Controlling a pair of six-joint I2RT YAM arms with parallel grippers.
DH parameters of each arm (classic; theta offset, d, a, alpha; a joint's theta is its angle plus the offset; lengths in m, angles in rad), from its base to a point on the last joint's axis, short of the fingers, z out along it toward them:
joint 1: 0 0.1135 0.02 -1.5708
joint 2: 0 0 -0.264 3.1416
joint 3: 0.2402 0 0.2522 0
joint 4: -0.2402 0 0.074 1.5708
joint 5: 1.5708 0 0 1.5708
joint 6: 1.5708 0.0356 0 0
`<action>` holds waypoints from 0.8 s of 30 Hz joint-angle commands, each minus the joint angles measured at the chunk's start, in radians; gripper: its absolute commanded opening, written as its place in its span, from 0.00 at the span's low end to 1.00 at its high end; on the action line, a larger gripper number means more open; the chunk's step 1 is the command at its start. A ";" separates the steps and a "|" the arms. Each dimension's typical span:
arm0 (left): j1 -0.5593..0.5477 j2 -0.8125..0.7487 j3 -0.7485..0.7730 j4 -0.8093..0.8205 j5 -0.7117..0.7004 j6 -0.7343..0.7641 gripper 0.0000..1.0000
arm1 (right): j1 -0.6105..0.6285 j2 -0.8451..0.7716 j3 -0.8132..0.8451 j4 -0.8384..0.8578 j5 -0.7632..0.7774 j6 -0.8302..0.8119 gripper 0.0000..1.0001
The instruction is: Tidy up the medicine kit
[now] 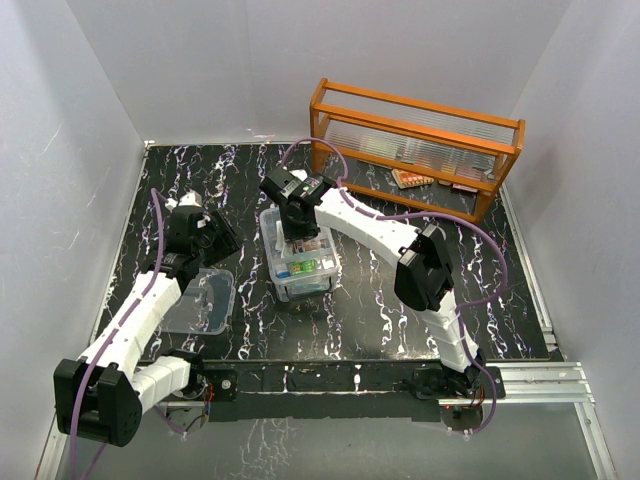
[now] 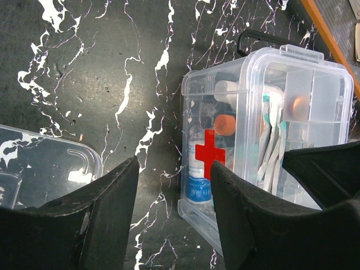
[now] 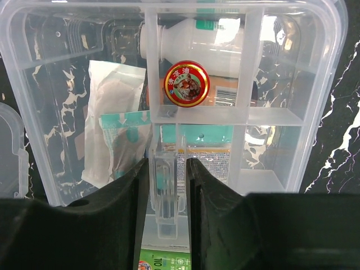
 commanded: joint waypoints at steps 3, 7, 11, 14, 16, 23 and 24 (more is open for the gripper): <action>0.004 0.028 0.073 0.009 0.034 0.059 0.54 | 0.004 -0.078 0.027 0.042 0.024 -0.011 0.35; 0.004 0.061 0.129 0.009 0.049 0.089 0.55 | 0.004 -0.131 0.015 0.062 0.029 -0.009 0.40; 0.008 0.113 0.200 0.009 0.079 0.138 0.59 | 0.004 -0.236 -0.093 0.136 0.042 0.007 0.42; 0.015 0.171 0.270 0.019 0.134 0.185 0.63 | 0.002 -0.372 -0.251 0.225 0.065 0.028 0.45; 0.024 0.217 0.309 0.042 0.211 0.228 0.69 | 0.001 -0.467 -0.393 0.290 0.064 0.037 0.48; 0.037 0.451 0.470 0.101 0.408 0.382 0.89 | -0.001 -0.766 -0.835 0.580 -0.061 0.057 0.59; 0.038 0.505 0.503 0.090 0.438 0.410 0.91 | -0.002 -0.795 -0.881 0.615 -0.085 0.057 0.59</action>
